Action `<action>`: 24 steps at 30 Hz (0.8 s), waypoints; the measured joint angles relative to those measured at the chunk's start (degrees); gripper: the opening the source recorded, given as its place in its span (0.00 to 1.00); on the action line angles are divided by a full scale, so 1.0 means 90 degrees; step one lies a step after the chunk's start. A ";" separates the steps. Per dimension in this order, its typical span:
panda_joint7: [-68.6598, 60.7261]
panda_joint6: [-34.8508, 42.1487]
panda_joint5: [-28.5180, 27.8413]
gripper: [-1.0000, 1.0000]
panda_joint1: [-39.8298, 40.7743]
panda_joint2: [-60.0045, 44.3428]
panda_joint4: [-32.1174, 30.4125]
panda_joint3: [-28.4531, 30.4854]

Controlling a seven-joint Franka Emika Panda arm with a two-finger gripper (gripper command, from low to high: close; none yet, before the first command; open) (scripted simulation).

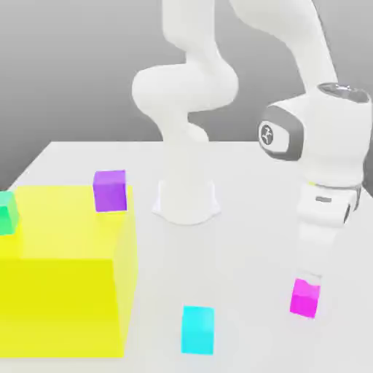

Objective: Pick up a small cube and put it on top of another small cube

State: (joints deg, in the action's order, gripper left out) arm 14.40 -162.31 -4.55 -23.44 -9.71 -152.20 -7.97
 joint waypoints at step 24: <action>0.0255 0.1683 0.0139 0.00 0.1454 0.0919 0.0776 0.1048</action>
State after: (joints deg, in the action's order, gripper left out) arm 16.69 -147.16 -3.29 -10.36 -1.45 -145.21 1.46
